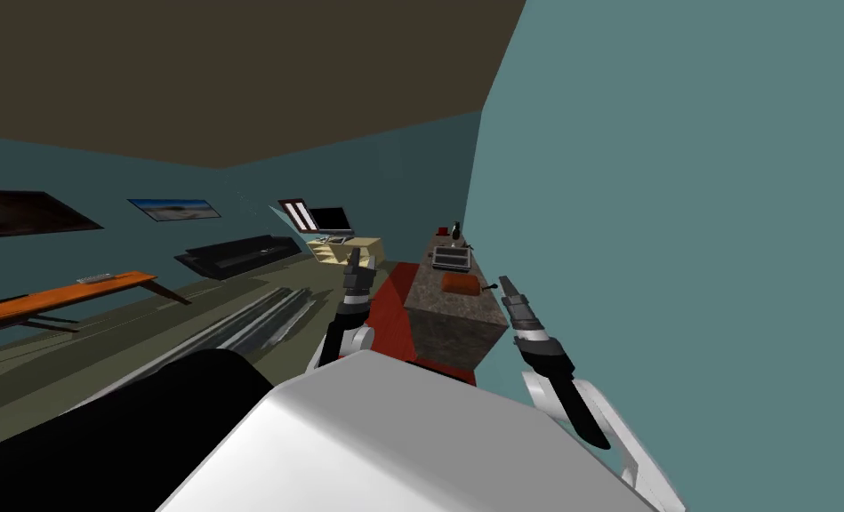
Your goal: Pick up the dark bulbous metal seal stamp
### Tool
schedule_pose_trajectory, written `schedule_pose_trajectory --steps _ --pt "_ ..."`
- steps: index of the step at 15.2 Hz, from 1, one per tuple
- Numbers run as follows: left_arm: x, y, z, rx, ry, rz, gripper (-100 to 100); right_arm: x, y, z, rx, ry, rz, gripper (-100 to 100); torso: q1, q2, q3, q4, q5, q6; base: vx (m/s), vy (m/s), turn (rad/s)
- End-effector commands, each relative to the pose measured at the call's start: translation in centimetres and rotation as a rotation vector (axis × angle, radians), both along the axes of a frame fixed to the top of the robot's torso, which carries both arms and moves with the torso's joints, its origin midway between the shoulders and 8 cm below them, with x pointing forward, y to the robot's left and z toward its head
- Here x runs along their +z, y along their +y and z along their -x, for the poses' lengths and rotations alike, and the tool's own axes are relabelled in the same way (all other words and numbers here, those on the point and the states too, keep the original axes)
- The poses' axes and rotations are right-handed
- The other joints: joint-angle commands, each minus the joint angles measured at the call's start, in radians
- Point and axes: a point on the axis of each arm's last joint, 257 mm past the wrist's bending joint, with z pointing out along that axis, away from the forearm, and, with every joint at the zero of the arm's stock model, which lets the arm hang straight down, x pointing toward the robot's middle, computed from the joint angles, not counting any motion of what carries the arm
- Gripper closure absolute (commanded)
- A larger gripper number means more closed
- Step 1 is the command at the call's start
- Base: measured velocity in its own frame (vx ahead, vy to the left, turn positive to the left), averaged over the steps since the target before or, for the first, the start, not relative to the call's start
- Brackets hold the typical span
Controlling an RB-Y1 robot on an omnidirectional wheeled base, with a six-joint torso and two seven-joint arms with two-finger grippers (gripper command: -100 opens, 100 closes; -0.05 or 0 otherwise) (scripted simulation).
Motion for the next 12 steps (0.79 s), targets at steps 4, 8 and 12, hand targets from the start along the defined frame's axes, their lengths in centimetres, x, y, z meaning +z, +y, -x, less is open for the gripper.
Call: schedule_pose_trajectory --steps 4,8,12 --pt "0.0 0.0 0.0 0.0 0.0 0.0 0 -4.4 0.1 -1.8 -0.029 0.05 0.233 -100 0.001 0.0 0.0 0.0 0.0 0.0 -0.06 0.068 0.052" --pt "0.0 0.0 0.0 0.0 0.0 0.0 0 -7.6 -0.8 -3.2 -0.052 0.076 0.433 -100 -0.001 -0.001 -0.001 0.0 0.0 0.0 -0.046 0.054 0.05" --pt "0.0 0.0 0.0 0.0 0.0 0.0 0 -10.4 -1.9 -4.1 -0.069 0.108 0.564 -100 0.0 0.0 0.0 0.0 0.0 0.0 -0.052 0.062 0.057"
